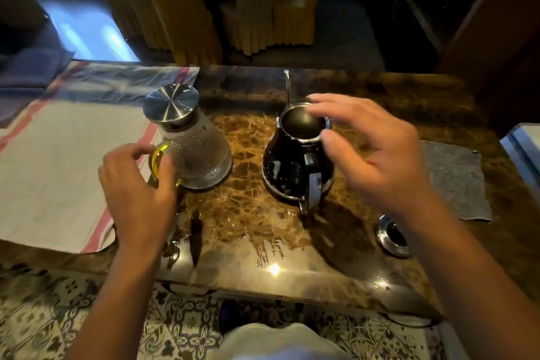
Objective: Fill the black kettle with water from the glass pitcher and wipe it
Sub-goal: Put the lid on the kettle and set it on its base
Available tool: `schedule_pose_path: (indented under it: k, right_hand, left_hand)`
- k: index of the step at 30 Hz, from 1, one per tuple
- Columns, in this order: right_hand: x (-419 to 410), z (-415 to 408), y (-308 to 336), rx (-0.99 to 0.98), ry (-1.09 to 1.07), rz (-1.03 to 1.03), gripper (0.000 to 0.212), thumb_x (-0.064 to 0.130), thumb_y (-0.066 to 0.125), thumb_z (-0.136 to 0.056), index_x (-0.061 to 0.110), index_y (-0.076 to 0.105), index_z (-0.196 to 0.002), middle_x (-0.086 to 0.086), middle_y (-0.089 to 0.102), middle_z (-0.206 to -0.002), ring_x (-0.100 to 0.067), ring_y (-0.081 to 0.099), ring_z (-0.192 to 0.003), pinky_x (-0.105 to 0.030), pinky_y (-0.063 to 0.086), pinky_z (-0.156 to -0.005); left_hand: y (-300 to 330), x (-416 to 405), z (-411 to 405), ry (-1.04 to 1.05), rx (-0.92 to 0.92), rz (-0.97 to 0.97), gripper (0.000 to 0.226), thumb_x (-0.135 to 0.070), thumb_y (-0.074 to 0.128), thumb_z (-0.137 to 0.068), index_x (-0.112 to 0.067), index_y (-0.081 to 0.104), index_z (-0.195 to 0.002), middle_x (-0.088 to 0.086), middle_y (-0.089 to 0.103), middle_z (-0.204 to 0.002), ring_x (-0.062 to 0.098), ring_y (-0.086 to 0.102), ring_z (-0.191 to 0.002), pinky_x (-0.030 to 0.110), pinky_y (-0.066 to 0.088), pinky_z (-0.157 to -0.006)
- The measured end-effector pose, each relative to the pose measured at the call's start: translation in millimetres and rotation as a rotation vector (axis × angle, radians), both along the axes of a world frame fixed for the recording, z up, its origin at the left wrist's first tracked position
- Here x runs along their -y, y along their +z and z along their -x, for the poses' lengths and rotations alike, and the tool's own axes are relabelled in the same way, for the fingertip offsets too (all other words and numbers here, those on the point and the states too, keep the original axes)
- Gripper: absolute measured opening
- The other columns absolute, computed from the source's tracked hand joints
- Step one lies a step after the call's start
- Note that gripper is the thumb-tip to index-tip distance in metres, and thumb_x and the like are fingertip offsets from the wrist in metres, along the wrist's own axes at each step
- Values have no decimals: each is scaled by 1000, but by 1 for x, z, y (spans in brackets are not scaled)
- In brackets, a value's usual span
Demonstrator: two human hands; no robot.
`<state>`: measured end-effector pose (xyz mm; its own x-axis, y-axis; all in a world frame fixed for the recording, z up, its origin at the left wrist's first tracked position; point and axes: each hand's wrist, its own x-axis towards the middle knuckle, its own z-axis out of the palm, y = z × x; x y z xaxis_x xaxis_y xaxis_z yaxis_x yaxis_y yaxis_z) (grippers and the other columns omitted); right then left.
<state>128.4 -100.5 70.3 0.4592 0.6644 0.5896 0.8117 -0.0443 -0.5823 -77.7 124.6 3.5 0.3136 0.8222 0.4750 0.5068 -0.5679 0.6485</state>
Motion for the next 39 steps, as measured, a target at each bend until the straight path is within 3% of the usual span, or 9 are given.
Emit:
schedule_pose_path:
  k: [4,7,14,18,21,25,28,31,39]
  right_hand:
    - [50,-28,-25,-55,-140,-36,35,10,62,-98,17,67,-132,4,65,-138,-16,62,-122,-37,51,-102]
    - [80,-40,-49,-116,-187,34,37,17,61,-98,23,65,-134,9,63,-139,-16,64,-115,-28,50,-98]
    - [135,-49,-108,-227,-309,323,36,30,65,-97,25,66,-132,5,61,-142,-19,56,-129,-48,49,-104]
    - [151,-44,-137,-261,-388,490,39,38,73,-92,26,66,-128,5,64,-126,-19,59,-113,-33,45,-90]
    - [155,-38,-149,-329,-381,539,47,39,76,-87,29,62,-130,14,60,-112,-1,56,-84,-18,41,-73]
    - [155,-31,-154,-368,-389,517,31,37,77,-86,31,66,-114,17,57,-104,10,52,-76,-7,34,-68]
    - [152,-30,-157,-351,-428,525,13,38,75,-89,29,67,-93,14,58,-92,0,57,-74,-21,44,-66]
    - [146,-32,-158,-332,-437,568,16,43,67,-92,28,65,-86,12,59,-88,-10,59,-74,-38,51,-67]
    - [131,-39,-145,-322,-417,493,20,38,64,-98,26,62,-82,11,58,-84,-9,57,-71,-37,47,-62]
  left_hand:
    - [-6,54,-14,-176,63,-43,26,-19,63,-99,-14,56,-124,0,49,-120,27,51,-113,45,49,-93]
    - [-6,90,-33,-335,108,17,26,-16,61,-101,-16,60,-126,8,56,-124,25,57,-113,29,49,-95]
    - [-13,134,-76,-509,80,198,41,-31,64,-99,-24,57,-139,-2,62,-121,9,62,-110,28,54,-91]
    - [-18,145,-89,-549,67,264,40,-30,67,-98,-30,57,-137,-11,66,-116,2,66,-108,15,53,-88]
    - [-22,147,-94,-543,85,305,39,-26,67,-98,-34,56,-134,-19,68,-102,-2,68,-99,12,52,-82]
    - [-26,143,-97,-618,71,374,36,-24,59,-103,-32,49,-137,-6,73,-96,14,73,-93,39,61,-83]
    - [-25,138,-100,-689,5,388,33,-20,52,-106,-31,43,-136,-4,71,-91,18,72,-87,45,59,-81]
    - [-26,134,-98,-723,-5,392,28,-16,47,-108,-25,43,-134,2,69,-85,16,68,-83,38,55,-77]
    - [-40,112,-79,-682,17,225,30,-21,39,-110,-28,42,-139,0,65,-86,15,69,-80,40,57,-72]
